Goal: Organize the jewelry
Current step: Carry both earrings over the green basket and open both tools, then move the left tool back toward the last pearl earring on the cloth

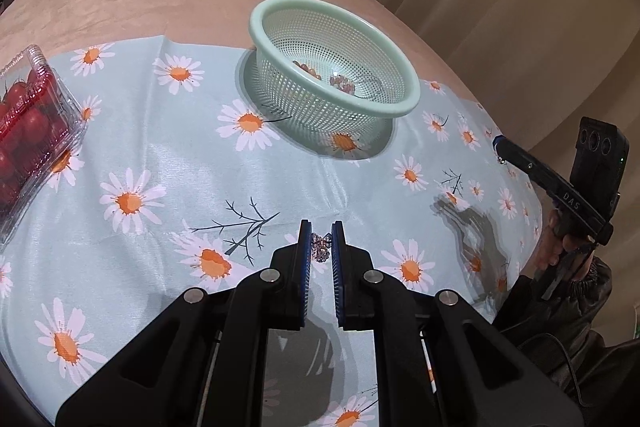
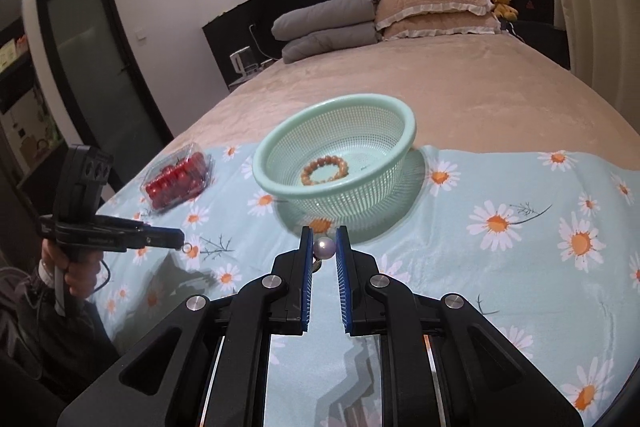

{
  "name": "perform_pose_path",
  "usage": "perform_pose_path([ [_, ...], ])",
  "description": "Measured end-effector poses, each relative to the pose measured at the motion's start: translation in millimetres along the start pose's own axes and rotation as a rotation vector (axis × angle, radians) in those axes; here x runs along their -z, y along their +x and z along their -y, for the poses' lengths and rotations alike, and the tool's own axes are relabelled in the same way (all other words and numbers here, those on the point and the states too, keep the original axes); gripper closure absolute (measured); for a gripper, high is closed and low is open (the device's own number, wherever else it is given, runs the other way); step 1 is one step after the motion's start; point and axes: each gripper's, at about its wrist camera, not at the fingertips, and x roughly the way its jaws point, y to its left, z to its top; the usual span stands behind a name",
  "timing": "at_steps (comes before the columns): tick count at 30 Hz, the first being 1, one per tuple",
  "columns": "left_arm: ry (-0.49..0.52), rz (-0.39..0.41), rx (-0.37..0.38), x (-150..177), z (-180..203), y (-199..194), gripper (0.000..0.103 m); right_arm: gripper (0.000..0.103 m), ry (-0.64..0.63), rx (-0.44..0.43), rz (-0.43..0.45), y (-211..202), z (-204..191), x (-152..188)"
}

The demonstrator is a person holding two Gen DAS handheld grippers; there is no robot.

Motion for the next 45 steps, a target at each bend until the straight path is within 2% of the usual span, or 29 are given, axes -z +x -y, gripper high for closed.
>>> perform_pose_path([
  [12, 0.043, -0.005, -0.019, -49, 5, 9, 0.093, 0.092, -0.093, -0.037, -0.006, 33, -12, -46],
  [14, 0.058, -0.004, -0.004, -60, 9, 11, 0.092, 0.092, -0.099, -0.035, -0.013, 41, -12, -52],
  [24, 0.138, -0.013, -0.017, -113, 25, 29, 0.092, 0.092, -0.104, -0.034, -0.051, 74, -1, -69],
  [31, 0.173, -0.025, -0.024, -128, 35, 43, 0.092, 0.092, -0.096, -0.033, -0.067, 89, 6, -69],
  [36, 0.156, -0.042, -0.031, -129, 30, 54, 0.091, 0.090, -0.087, -0.009, -0.067, 99, 6, -70],
  [37, 0.147, -0.035, -0.041, -129, 28, 54, 0.087, 0.088, -0.063, 0.005, -0.073, 101, 8, -70],
  [38, 0.135, -0.023, -0.048, -129, 24, 53, 0.070, 0.077, -0.033, 0.019, -0.089, 105, 12, -70],
  [39, 0.121, -0.009, -0.050, -127, 20, 49, 0.046, 0.069, -0.009, 0.040, -0.093, 107, 16, -69],
  [40, 0.104, 0.008, -0.053, -126, 16, 44, 0.038, 0.058, 0.004, 0.063, -0.084, 106, 18, -68],
  [44, 0.039, 0.036, -0.054, -120, -4, 27, 0.024, 0.048, 0.041, 0.077, -0.039, 91, 29, -66],
  [45, 0.028, 0.034, -0.068, -118, -8, 24, 0.023, 0.044, 0.039, 0.085, -0.029, 87, 30, -65],
])
